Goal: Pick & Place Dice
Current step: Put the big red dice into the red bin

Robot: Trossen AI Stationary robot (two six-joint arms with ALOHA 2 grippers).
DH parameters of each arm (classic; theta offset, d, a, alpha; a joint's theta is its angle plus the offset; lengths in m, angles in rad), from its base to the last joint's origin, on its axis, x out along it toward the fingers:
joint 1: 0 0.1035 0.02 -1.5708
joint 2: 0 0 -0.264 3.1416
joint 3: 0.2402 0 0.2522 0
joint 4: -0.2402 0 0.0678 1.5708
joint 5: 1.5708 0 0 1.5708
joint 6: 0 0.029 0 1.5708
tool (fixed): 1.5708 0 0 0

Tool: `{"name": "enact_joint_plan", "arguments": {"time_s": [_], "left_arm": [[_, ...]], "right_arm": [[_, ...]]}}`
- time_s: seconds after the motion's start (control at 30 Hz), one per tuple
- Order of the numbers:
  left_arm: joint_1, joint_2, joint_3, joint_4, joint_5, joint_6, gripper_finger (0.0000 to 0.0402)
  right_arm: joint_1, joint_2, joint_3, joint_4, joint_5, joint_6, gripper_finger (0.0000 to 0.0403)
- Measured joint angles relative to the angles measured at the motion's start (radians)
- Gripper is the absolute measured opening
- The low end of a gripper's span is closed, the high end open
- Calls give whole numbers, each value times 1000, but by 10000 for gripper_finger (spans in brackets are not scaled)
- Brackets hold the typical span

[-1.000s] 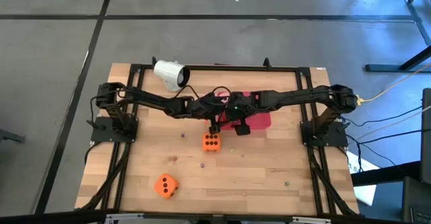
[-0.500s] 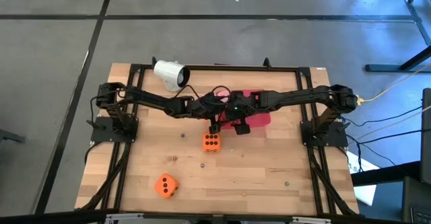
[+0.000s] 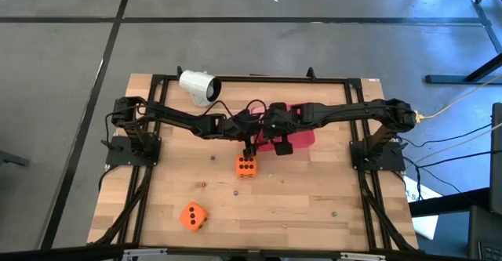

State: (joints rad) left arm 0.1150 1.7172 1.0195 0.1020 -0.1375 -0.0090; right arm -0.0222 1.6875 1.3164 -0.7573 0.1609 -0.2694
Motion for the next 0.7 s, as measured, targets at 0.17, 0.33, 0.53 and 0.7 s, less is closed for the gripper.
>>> {"name": "enact_joint_plan", "arguments": {"time_s": [0.17,0.33,0.53,0.7], "left_arm": [[0,0,0,-1,3,3,347],[0,-25,-2,-14,3,14,347],[0,-70,-4,-50,2,13,347],[6,-71,-4,-53,-6,10,347]], "right_arm": [[5,0,0,-32,8,7,398],[5,0,0,-73,8,63,371],[5,0,0,-58,-19,82,285],[5,-2,0,4,-20,79,193]]}}
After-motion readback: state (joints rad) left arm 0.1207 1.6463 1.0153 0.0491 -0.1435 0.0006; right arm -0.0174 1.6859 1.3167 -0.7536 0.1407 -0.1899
